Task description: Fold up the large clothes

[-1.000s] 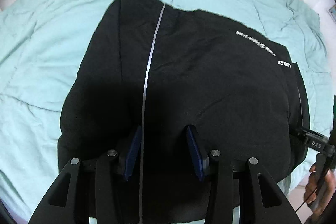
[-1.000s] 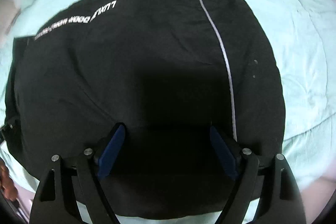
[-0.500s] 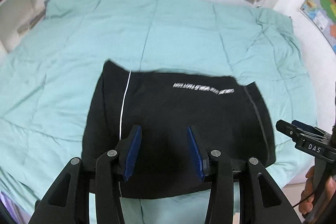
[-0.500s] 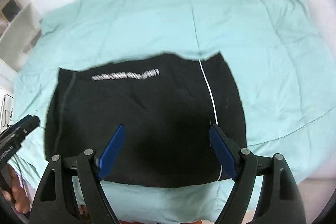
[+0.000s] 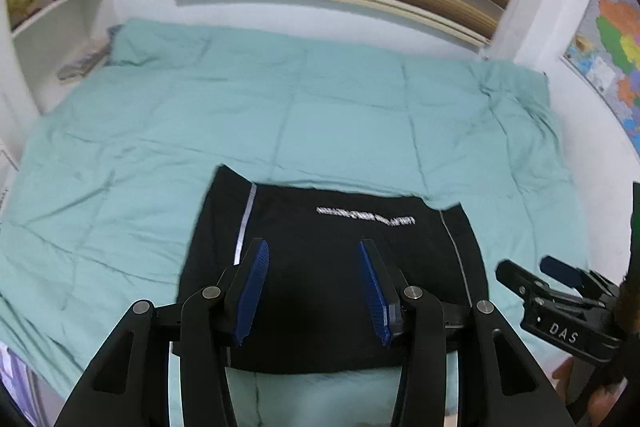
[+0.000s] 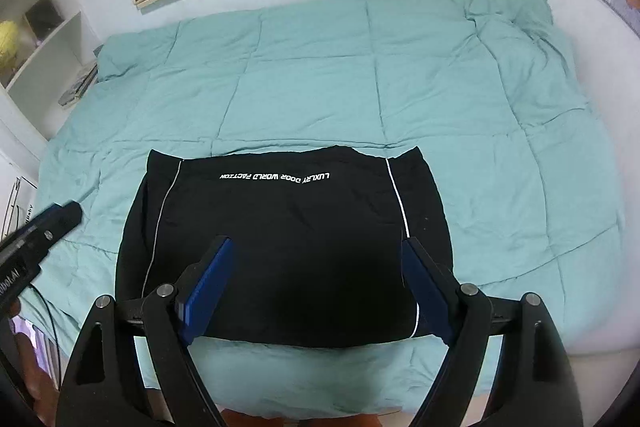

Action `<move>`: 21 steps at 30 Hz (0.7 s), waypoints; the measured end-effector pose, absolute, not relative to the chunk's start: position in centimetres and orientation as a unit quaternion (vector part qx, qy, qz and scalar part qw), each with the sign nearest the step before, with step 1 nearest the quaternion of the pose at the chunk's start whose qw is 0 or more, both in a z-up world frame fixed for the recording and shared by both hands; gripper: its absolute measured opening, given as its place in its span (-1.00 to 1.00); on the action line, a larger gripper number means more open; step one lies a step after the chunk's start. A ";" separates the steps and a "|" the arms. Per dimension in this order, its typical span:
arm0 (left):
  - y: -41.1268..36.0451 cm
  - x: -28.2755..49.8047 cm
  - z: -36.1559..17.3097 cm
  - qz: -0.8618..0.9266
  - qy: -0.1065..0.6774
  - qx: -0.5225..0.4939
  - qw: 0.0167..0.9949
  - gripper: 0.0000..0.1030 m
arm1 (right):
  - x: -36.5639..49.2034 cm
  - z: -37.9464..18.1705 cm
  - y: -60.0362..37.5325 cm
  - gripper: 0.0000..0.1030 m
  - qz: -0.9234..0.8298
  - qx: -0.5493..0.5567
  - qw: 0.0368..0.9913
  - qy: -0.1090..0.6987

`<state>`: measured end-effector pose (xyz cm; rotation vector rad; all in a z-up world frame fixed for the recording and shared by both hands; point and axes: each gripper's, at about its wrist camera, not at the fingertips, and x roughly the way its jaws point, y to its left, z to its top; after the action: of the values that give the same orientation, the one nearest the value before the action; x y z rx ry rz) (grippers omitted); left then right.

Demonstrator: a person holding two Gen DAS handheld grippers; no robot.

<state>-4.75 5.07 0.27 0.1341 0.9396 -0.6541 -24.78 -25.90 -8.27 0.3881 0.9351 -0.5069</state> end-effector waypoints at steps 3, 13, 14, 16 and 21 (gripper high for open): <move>5.1 -4.7 0.1 -0.300 0.446 0.062 0.841 -0.07 | -24.6 -8.6 -26.0 0.67 -0.239 0.186 0.843 0.445; 5.4 -4.7 -1.2 -0.250 0.448 0.059 0.857 -0.07 | -24.3 -9.9 -25.9 0.67 -0.234 0.195 0.835 0.459; 5.4 -4.7 -1.2 -0.248 0.446 0.061 0.858 -0.07 | -24.3 -10.0 -25.8 0.67 -0.232 0.195 0.835 0.460; 5.3 -4.8 -1.3 -0.246 0.445 0.069 0.858 -0.07 | -24.2 -10.3 -25.7 0.67 -0.231 0.195 0.834 0.462; 5.1 -5.1 -1.6 -0.243 0.451 0.074 0.856 -0.07 | -24.2 -10.7 -25.4 0.67 -0.226 0.198 0.833 0.465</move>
<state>-5.10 5.06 -1.58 0.1553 0.9473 -0.5104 -24.17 -25.42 -10.68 0.4190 0.9863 -0.4801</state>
